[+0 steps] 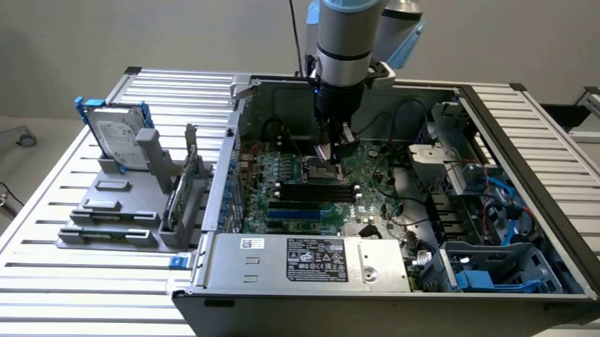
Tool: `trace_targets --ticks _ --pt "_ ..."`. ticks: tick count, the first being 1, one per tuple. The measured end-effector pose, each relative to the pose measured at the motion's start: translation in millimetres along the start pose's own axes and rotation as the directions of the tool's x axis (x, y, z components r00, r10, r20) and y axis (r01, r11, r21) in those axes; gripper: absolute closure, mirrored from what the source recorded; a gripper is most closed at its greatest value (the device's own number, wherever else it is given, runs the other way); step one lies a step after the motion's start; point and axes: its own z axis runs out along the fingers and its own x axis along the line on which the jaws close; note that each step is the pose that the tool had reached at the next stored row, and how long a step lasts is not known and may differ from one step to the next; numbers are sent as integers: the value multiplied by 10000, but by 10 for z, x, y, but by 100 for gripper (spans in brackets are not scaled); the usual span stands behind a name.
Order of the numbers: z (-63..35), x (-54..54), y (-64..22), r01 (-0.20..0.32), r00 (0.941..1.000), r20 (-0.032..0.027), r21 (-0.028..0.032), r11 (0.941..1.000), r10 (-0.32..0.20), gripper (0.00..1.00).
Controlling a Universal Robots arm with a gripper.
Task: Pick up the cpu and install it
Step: 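Place the cpu into insertion slot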
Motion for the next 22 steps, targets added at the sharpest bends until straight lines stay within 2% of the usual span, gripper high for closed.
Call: trace_targets --ticks 6,11,17,22 --pt "75 33 -44 -499 9987 41 -36 9987 499 45" --pt "128 48 -64 -1016 9948 85 -74 9948 1017 45" --pt "178 62 -84 -1641 9863 126 -126 9864 1643 45" --pt "218 73 -103 -2182 9757 163 -173 9757 2185 45"
